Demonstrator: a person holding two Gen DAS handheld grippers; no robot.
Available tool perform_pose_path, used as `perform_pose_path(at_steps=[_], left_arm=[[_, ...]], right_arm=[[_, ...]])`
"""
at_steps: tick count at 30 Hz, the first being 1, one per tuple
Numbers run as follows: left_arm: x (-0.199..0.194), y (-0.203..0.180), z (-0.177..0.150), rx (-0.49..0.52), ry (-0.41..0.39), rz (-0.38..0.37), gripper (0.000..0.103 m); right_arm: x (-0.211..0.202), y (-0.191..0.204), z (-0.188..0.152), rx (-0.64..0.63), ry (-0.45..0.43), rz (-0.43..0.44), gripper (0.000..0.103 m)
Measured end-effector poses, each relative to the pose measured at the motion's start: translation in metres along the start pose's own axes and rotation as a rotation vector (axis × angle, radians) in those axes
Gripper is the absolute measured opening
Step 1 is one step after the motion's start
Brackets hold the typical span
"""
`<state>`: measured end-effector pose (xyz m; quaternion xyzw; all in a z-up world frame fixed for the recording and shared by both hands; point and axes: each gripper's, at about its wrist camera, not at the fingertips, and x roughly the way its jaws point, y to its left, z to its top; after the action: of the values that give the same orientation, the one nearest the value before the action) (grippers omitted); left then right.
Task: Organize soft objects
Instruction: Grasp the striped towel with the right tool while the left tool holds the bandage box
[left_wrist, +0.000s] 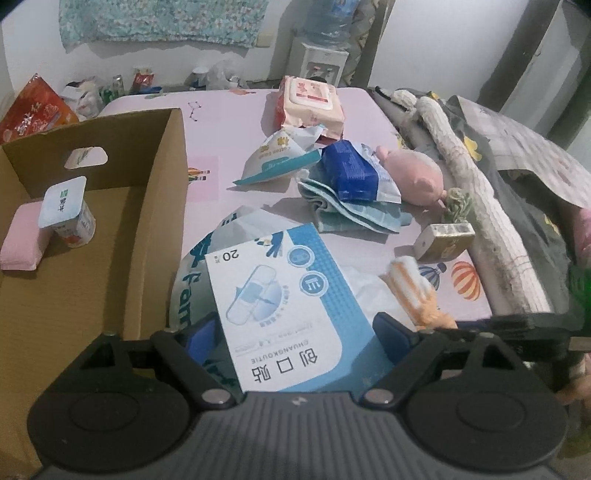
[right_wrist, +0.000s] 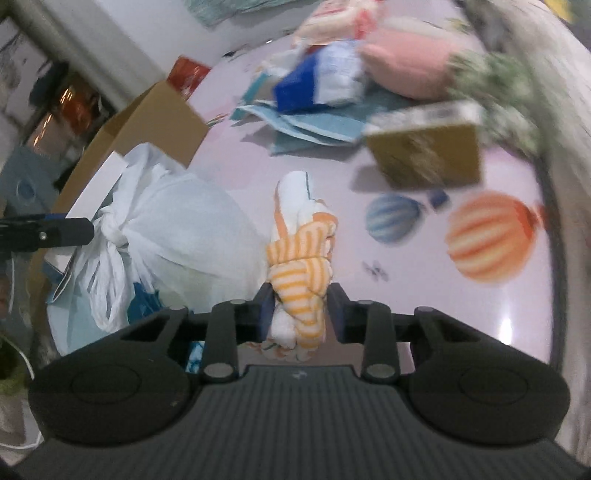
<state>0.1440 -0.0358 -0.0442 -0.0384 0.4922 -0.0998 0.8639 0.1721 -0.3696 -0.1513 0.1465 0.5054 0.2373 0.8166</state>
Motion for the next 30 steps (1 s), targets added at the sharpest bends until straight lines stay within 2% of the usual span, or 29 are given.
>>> perform_pose_path(at_steps=[4, 5, 7, 10, 11, 12, 13, 18, 22, 26, 30], left_arm=[[-0.005, 0.003, -0.002, 0.008, -0.015, -0.022, 0.081], [-0.007, 0.004, -0.003, 0.004, -0.017, -0.030, 0.080], [-0.013, 0.006, -0.005, -0.005, -0.027, -0.044, 0.079], [-0.026, 0.010, -0.011, -0.019, -0.055, -0.069, 0.079], [-0.030, 0.011, -0.012, -0.026, -0.064, -0.079, 0.079], [-0.035, 0.014, -0.015, -0.033, -0.073, -0.090, 0.079], [-0.040, 0.016, -0.017, -0.041, -0.082, -0.099, 0.079], [-0.070, 0.042, -0.027, -0.103, -0.136, -0.142, 0.079], [-0.100, 0.072, -0.032, -0.161, -0.200, -0.153, 0.079], [-0.125, 0.100, -0.028, -0.195, -0.273, -0.106, 0.079], [-0.129, 0.123, -0.012, -0.213, -0.308, -0.050, 0.079]], right_arm=[[-0.004, -0.002, -0.003, 0.024, -0.020, -0.003, 0.033], [-0.001, -0.003, -0.001, 0.028, -0.016, -0.002, 0.037], [0.004, 0.001, 0.002, 0.015, -0.023, -0.022, 0.054], [0.016, 0.003, 0.004, -0.001, -0.015, -0.027, 0.059], [0.017, 0.004, 0.003, -0.004, -0.014, -0.022, 0.059], [0.016, 0.004, 0.003, 0.001, -0.016, -0.025, 0.052], [0.017, 0.003, 0.003, 0.026, -0.005, -0.015, 0.038], [0.007, -0.007, -0.006, 0.126, -0.023, -0.002, 0.036], [-0.013, -0.013, -0.011, 0.198, -0.080, 0.020, 0.035], [-0.037, -0.005, -0.008, 0.215, -0.148, 0.056, 0.035], [-0.053, 0.015, 0.006, 0.211, -0.210, 0.151, 0.035]])
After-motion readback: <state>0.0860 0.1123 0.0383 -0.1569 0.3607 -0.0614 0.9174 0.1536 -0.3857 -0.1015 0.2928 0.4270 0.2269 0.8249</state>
